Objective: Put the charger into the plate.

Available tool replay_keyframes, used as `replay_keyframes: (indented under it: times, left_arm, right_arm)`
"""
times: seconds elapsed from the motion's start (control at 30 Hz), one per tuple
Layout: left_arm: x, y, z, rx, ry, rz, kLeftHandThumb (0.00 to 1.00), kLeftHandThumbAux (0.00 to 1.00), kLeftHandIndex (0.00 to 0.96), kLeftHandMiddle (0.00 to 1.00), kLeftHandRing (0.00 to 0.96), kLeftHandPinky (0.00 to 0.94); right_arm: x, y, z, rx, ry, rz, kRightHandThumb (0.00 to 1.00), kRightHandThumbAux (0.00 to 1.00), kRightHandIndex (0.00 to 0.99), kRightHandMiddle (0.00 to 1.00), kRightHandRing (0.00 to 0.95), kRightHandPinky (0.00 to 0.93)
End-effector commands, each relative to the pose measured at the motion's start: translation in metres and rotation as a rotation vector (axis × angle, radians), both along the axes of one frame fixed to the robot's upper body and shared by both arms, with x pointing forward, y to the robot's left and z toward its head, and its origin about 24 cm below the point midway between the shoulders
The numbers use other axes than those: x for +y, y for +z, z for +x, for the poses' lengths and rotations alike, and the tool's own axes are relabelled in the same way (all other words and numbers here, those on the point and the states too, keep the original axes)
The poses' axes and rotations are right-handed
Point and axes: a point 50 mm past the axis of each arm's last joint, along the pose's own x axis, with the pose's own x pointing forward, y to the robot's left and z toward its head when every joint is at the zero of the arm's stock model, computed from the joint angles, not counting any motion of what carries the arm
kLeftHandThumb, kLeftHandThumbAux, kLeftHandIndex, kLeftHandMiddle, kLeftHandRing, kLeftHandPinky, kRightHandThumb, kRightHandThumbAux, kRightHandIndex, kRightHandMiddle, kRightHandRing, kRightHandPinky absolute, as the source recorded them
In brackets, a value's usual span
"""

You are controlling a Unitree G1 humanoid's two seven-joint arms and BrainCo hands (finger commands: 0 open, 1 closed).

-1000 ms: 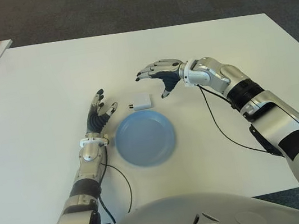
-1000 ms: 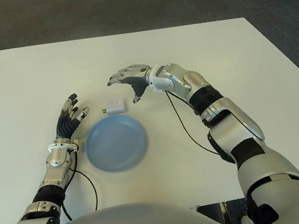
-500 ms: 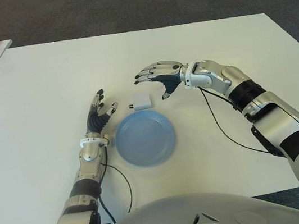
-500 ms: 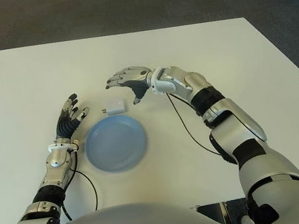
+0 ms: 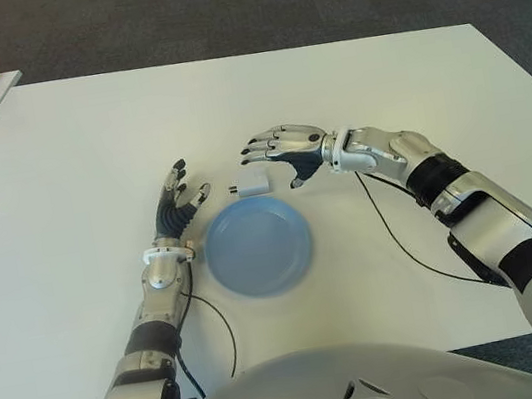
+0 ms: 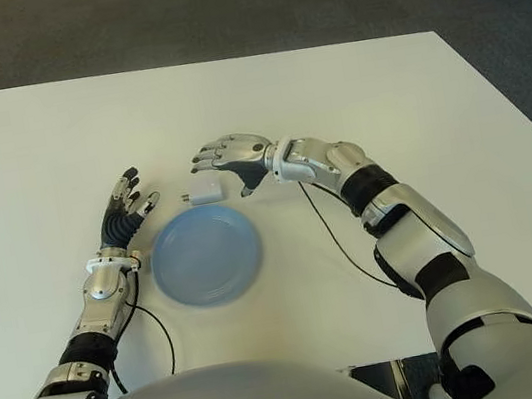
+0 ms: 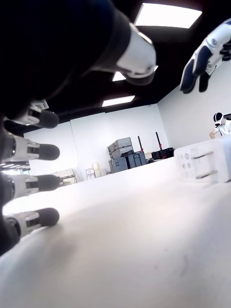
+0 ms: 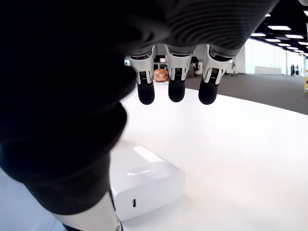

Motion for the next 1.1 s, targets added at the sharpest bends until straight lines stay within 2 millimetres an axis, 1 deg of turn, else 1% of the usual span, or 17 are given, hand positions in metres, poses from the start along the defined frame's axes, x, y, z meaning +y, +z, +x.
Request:
replay_keyframes:
  times: [0.03,0.2,0.5,0.83,1.1]
  left_arm:
    - [-0.006,-0.041,-0.038,0.236,0.017,-0.017,0.0,0.575,0.042,0.049,0.038,0.033]
    - [-0.006,-0.041,-0.039,0.233,0.015,-0.023,0.0,0.575,0.042,0.051,0.037,0.031]
    - [-0.007,-0.04,-0.039,0.23,0.012,-0.021,0.0,0.57,0.038,0.049,0.038,0.033]
    - [-0.005,-0.04,-0.04,0.233,0.006,-0.016,0.0,0.571,0.033,0.05,0.038,0.031]
    - [-0.004,-0.041,-0.04,0.245,0.014,-0.03,0.0,0.584,0.035,0.05,0.035,0.026]
  right_arm:
    - [-0.001,-0.013,-0.006,0.014,0.018,-0.02,0.0,0.929,0.024,0.053,0.044,0.081]
    - [-0.002,-0.018,-0.008,0.015,0.025,-0.023,0.0,0.934,0.022,0.058,0.05,0.093]
    - [-0.006,-0.027,-0.012,0.024,0.029,-0.029,0.0,0.931,0.013,0.055,0.047,0.082]
    - [-0.008,-0.036,-0.015,0.087,-0.001,-0.034,0.0,0.896,0.007,0.043,0.035,0.07]
    - [-0.008,-0.043,-0.018,0.153,-0.033,-0.025,0.0,0.848,0.0,0.031,0.019,0.053]
